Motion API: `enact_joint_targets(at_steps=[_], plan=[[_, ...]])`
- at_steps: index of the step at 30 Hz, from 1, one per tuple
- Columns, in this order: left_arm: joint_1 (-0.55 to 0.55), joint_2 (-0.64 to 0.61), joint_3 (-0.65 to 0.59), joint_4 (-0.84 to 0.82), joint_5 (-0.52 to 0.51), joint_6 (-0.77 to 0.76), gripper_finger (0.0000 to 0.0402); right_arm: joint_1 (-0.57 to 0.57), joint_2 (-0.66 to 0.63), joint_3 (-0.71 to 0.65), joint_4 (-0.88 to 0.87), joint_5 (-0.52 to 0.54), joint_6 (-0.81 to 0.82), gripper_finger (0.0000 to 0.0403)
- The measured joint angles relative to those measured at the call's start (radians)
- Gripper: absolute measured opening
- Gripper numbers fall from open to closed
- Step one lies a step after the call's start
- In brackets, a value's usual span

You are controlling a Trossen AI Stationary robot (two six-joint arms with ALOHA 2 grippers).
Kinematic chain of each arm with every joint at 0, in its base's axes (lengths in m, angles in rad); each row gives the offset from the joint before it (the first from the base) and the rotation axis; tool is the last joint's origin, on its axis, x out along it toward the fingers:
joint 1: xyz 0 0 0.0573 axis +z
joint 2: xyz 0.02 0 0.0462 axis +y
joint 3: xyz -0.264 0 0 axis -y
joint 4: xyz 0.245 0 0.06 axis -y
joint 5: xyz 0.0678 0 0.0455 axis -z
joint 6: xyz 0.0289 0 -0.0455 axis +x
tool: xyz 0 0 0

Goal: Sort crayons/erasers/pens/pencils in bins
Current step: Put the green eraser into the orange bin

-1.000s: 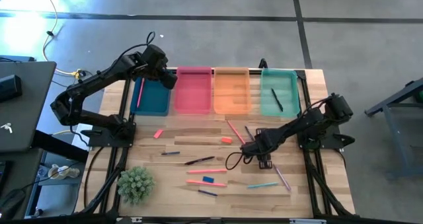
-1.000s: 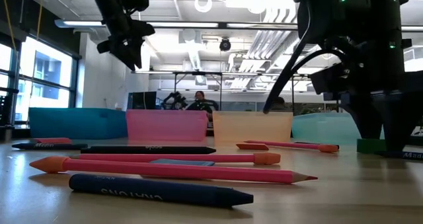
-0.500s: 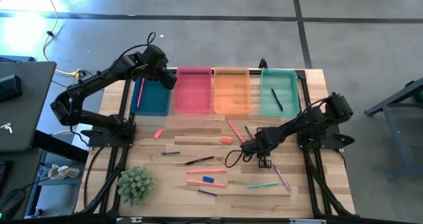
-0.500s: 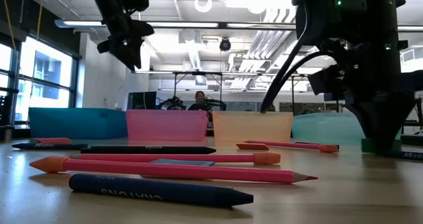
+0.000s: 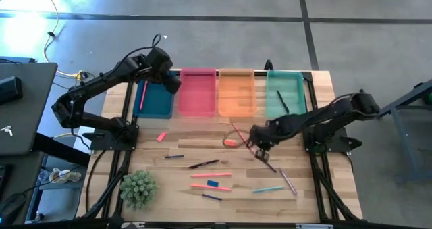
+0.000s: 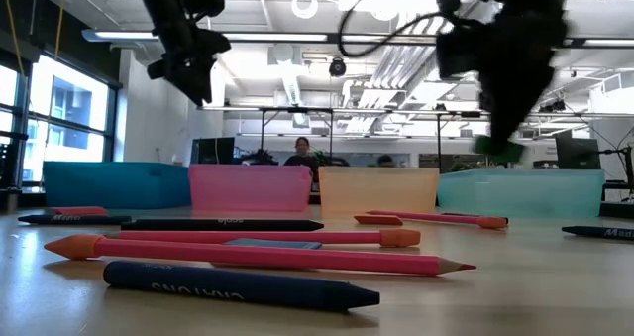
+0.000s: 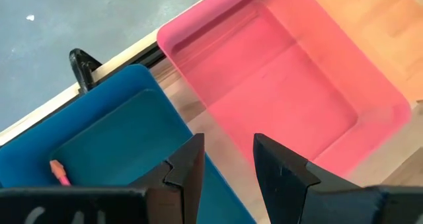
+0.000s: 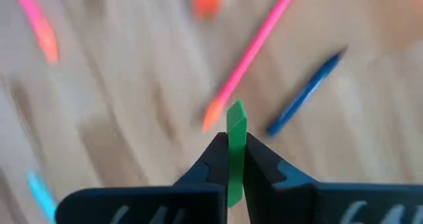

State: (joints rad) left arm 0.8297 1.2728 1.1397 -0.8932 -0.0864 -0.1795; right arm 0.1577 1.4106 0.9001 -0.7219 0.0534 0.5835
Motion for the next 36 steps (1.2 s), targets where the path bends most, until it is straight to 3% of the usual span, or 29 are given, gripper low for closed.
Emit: enact_joint_targets(at_steps=[8,20,26,30,36], plan=[[-0.055,0.0,0.0,0.03,0.002,0.024,0.0117,-0.155,-0.064,0.001,0.254,0.124,0.044,0.0004],[-0.097,0.0,0.0,0.102,0.003,0.083,0.0117,-0.349,-0.065,0.001,0.6,0.234,-0.091,0.0004],[-0.099,0.0,0.0,0.137,0.004,0.018,0.0117,-0.477,-0.065,0.002,0.715,0.212,-0.171,0.0004],[-0.099,0.0,0.0,0.137,0.004,-0.03,0.0117,-0.559,-0.066,0.009,0.736,0.178,-0.248,0.0004],[-0.099,0.0,0.0,0.166,0.003,-0.054,0.0117,-0.666,-0.048,0.142,0.551,0.167,-0.431,0.0004]])
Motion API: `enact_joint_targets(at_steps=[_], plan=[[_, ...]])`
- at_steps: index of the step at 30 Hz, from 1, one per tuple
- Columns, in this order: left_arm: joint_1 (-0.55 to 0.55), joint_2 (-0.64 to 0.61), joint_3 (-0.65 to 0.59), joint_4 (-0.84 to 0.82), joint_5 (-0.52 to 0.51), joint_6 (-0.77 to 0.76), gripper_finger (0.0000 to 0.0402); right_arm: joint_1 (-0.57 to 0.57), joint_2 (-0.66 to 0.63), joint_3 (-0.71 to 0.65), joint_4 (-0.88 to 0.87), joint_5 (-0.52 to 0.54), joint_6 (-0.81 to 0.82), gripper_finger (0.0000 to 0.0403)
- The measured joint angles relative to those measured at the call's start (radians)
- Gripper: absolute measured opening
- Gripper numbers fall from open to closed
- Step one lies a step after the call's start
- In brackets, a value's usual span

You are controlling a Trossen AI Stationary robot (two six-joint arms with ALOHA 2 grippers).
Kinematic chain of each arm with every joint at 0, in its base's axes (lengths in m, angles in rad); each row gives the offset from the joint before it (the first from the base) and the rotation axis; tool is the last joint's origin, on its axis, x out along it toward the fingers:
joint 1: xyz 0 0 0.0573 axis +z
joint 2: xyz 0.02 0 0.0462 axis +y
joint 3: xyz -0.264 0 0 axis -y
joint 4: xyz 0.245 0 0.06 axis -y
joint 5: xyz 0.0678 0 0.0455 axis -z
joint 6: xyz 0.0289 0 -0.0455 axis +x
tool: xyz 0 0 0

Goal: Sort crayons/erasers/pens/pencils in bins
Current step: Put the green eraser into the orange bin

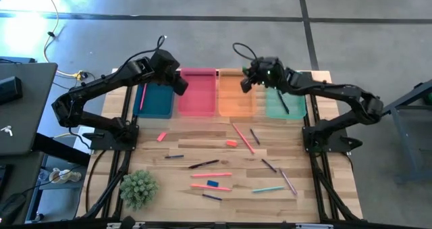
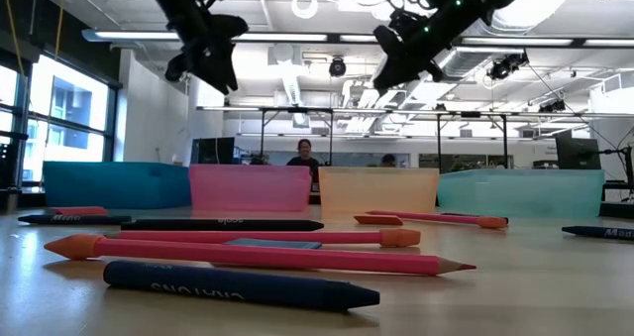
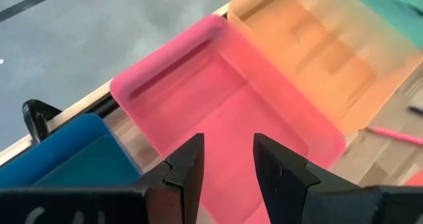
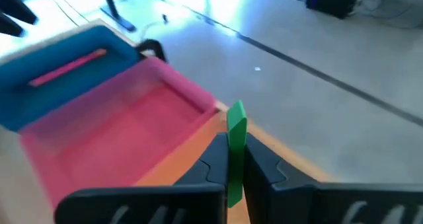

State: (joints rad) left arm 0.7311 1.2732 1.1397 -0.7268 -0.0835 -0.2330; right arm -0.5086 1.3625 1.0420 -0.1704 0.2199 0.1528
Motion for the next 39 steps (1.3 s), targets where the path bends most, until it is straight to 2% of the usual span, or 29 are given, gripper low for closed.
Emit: enact_joint_targets(at_steps=[5,8,19,28,39], plan=[[0.0,0.0,0.0,0.034,-0.004,0.0,0.0117,-0.077,0.058,0.092,-0.086,-0.06,-0.064,0.0004],[0.0,0.0,0.0,0.035,-0.004,0.0,0.0117,-0.099,0.098,0.096,-0.096,-0.112,-0.053,0.0004],[-0.007,0.0,0.0,0.033,0.0,0.0,0.0117,-0.072,0.28,0.09,-0.121,-0.223,-0.018,0.0004],[-0.043,0.0,0.0,0.032,0.0,0.0,0.0117,-0.033,0.424,0.088,-0.118,-0.228,0.031,0.0004],[-0.086,0.0,0.0,0.032,0.0,-0.001,0.0117,-0.028,0.49,0.088,-0.086,-0.228,0.038,0.0004]])
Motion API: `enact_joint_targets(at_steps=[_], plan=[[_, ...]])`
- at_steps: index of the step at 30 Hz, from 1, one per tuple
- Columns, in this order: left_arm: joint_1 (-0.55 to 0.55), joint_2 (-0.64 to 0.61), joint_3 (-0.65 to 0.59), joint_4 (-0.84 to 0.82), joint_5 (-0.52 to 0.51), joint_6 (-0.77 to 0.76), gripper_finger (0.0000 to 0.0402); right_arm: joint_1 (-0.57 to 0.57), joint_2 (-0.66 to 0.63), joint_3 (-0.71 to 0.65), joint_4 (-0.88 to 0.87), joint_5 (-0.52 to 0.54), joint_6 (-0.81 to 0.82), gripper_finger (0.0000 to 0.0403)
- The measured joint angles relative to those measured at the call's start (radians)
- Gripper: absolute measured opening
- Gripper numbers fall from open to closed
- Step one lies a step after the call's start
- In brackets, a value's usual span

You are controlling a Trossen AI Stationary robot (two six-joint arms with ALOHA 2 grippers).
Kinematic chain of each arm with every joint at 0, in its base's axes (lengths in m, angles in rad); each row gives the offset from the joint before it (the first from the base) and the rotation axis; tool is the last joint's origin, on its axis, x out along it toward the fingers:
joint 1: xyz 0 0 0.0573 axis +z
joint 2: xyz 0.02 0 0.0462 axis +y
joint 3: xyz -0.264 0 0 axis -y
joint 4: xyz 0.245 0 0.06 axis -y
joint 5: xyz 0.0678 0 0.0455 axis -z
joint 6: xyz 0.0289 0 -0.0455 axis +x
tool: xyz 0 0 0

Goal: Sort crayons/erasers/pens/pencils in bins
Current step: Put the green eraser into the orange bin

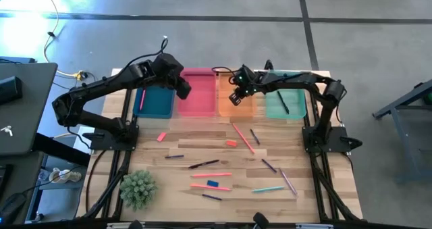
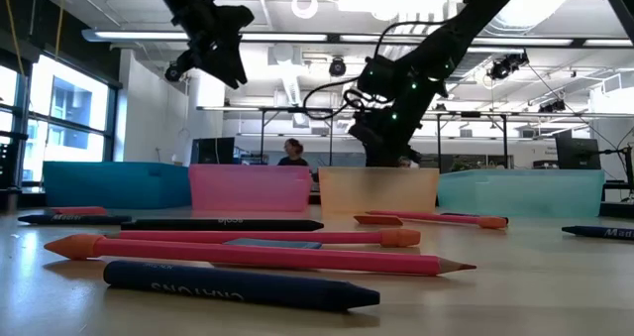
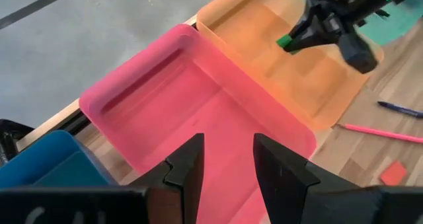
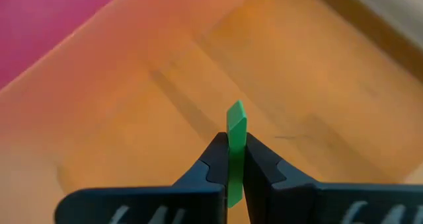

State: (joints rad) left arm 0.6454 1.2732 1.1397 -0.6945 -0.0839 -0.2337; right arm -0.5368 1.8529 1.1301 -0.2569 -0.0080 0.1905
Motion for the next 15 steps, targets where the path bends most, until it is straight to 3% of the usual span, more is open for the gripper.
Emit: enact_joint_targets(at_steps=[15], plan=[[-0.154,0.0,0.0,-0.059,-0.005,-0.144,0.0117,0.001,0.043,0.002,-0.015,-0.038,0.063,0.0005]])
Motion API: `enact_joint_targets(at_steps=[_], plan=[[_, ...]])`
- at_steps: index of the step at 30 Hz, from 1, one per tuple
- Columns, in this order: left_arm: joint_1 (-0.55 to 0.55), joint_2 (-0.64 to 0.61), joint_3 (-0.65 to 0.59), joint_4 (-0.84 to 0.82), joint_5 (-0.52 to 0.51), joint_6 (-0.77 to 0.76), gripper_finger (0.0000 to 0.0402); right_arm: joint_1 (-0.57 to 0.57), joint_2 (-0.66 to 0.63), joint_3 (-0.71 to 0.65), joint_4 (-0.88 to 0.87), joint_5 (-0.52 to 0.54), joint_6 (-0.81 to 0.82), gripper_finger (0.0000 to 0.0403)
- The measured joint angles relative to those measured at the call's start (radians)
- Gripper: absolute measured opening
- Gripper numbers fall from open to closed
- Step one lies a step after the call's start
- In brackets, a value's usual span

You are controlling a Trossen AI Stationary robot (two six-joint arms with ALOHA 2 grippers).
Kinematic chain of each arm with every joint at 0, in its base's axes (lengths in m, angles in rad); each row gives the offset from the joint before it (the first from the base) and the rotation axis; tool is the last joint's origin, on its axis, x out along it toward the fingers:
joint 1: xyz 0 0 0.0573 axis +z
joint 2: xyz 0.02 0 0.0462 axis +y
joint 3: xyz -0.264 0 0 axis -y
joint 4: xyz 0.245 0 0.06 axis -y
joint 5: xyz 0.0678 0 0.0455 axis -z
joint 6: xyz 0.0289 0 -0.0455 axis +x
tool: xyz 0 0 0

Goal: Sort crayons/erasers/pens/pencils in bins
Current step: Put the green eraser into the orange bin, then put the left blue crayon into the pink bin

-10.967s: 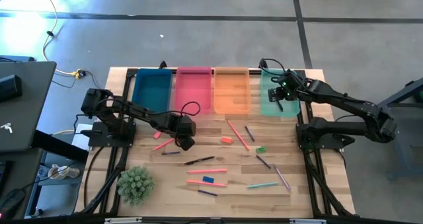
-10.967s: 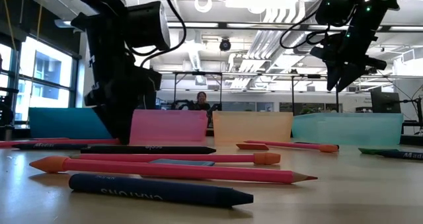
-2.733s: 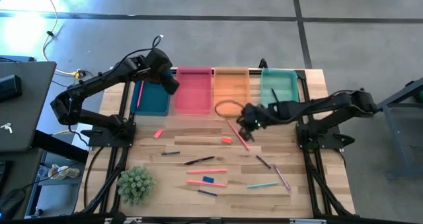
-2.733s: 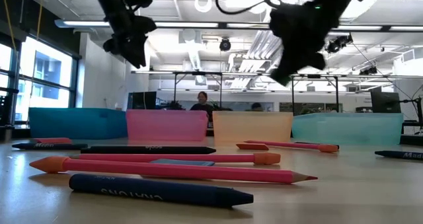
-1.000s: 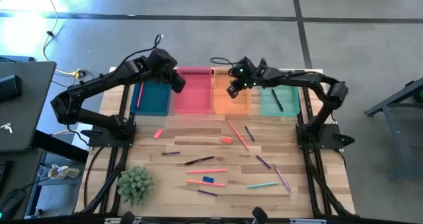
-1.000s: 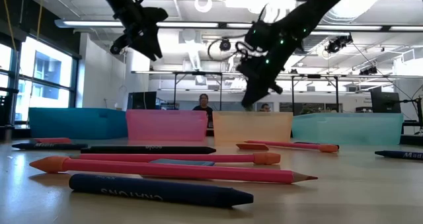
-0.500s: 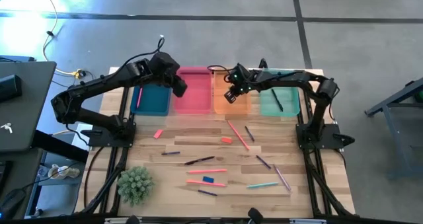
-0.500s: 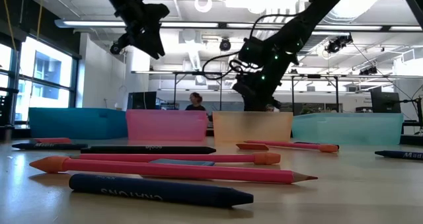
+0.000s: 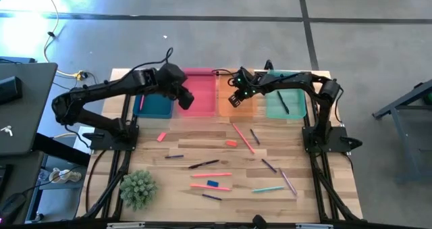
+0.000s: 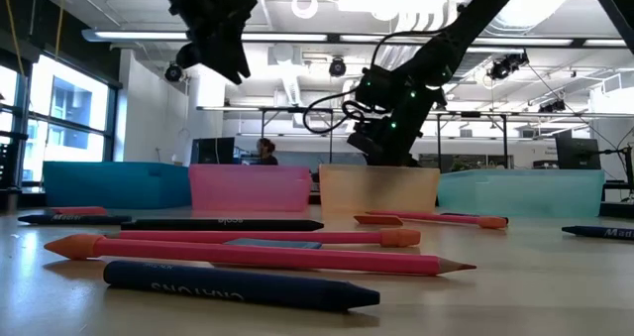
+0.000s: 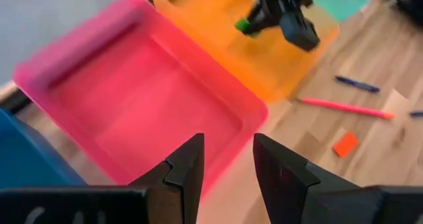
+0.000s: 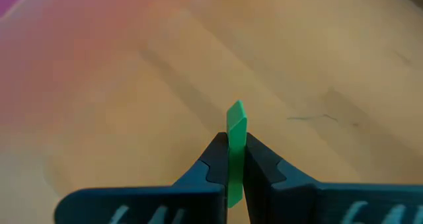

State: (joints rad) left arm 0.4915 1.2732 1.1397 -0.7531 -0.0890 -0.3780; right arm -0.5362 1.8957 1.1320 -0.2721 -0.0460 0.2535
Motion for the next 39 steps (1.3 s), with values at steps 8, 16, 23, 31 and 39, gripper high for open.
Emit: enact_joint_targets(at_steps=[8,16,23,31,39], plan=[[-0.067,0.0,0.0,-0.089,-0.006,-0.064,0.0117,0.001,-0.003,0.0,0.0,-0.009,-0.001,0.0052],[-0.108,0.0,0.0,-0.119,-0.006,-0.091,0.0117,0.002,-0.024,0.043,-0.019,-0.034,-0.022,0.0114],[-0.167,0.0,0.0,-0.233,-0.006,-0.144,0.0117,0.0,-0.025,0.145,-0.104,-0.032,-0.082,0.0122],[-0.226,0.0,0.0,-0.25,-0.021,-0.115,0.0117,0.0,-0.026,0.216,-0.159,-0.026,-0.131,0.0122],[-0.264,0.0,0.0,-0.281,-0.027,-0.112,0.0117,0.0,-0.026,0.212,-0.197,-0.017,-0.053,0.0122]])
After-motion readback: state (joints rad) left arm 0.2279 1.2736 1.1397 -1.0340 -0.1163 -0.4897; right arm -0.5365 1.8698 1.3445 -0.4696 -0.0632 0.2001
